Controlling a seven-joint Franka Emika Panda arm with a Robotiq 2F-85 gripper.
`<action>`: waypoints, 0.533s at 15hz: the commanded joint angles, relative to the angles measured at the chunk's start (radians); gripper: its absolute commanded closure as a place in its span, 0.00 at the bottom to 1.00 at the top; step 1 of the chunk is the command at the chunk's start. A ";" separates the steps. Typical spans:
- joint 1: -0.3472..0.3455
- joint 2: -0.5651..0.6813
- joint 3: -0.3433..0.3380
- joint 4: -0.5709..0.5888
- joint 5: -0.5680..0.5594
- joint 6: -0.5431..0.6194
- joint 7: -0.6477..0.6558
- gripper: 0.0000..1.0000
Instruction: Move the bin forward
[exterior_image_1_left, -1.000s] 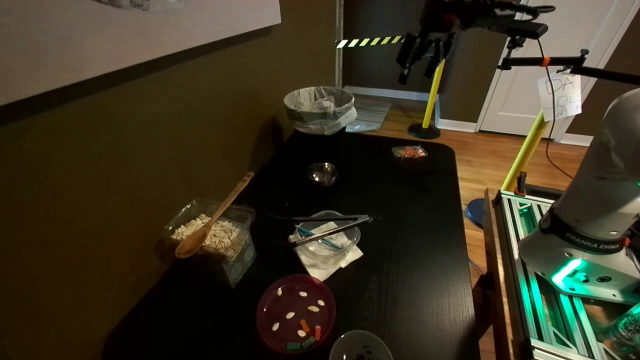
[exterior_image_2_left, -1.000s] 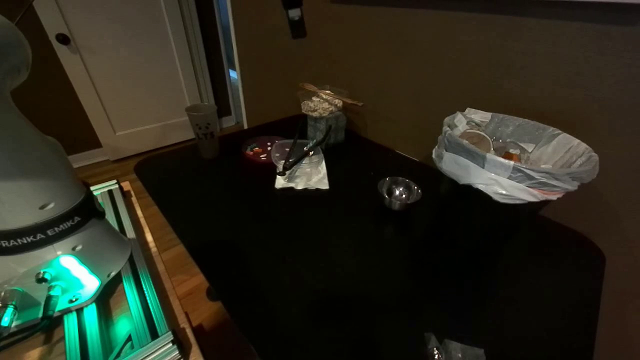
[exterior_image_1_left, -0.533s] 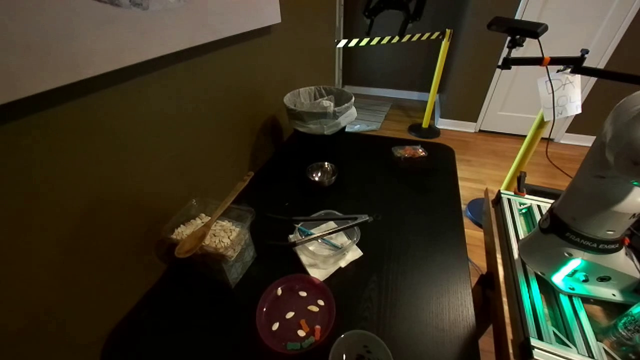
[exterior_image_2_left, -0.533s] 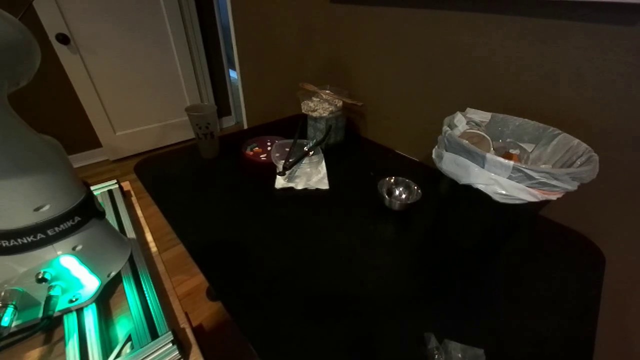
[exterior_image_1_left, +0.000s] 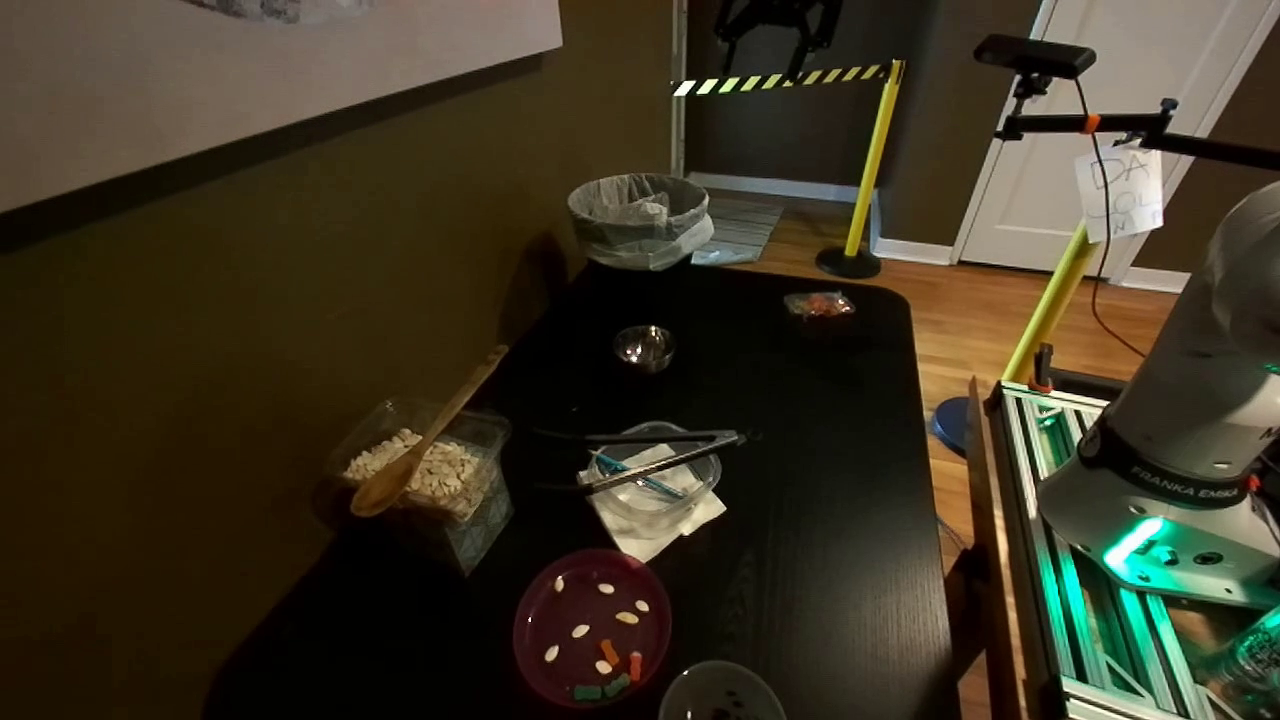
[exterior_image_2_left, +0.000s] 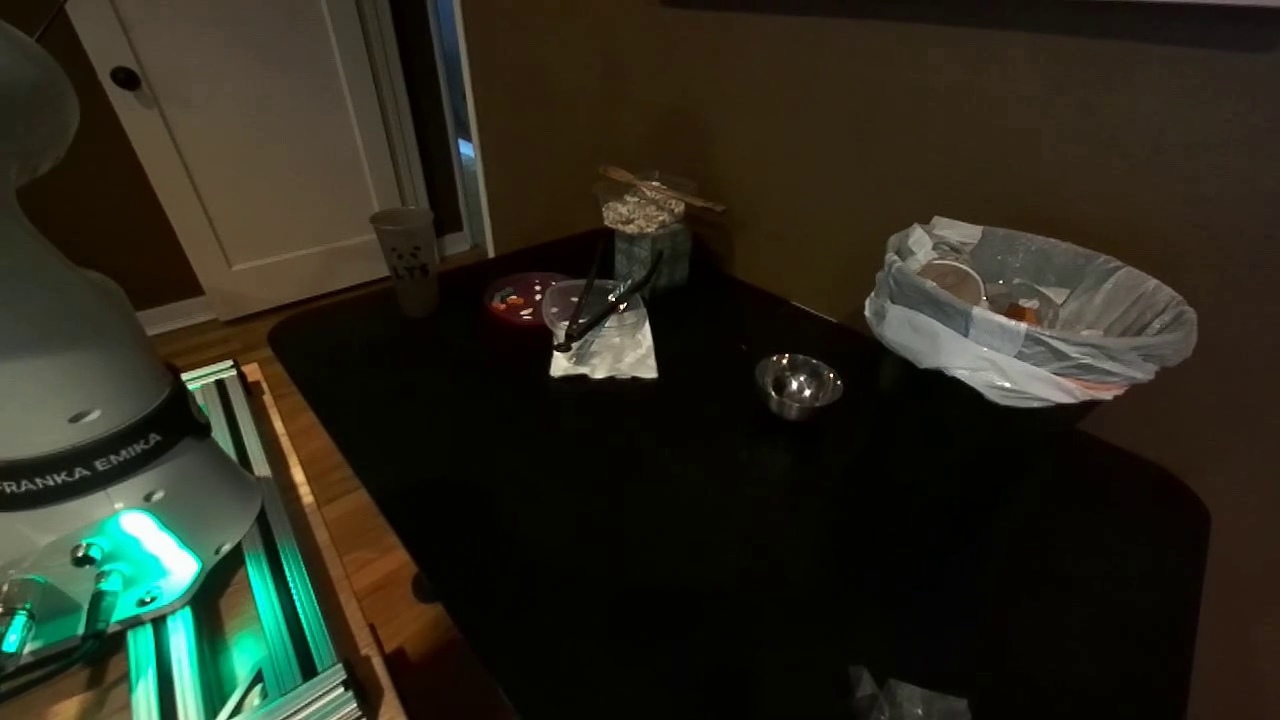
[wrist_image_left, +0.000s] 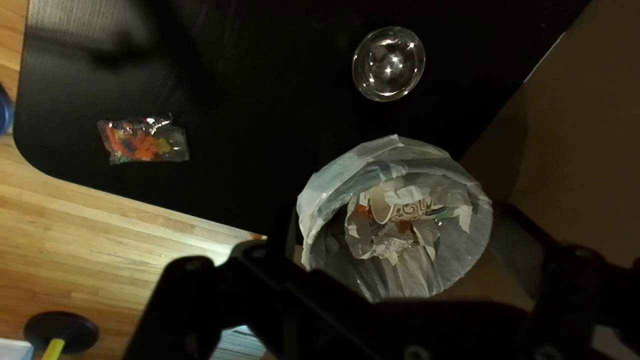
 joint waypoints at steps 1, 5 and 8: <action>-0.007 0.145 -0.033 0.114 -0.004 -0.019 0.154 0.00; 0.006 0.329 -0.099 0.234 0.039 -0.003 0.283 0.00; 0.010 0.459 -0.150 0.339 0.113 -0.033 0.350 0.00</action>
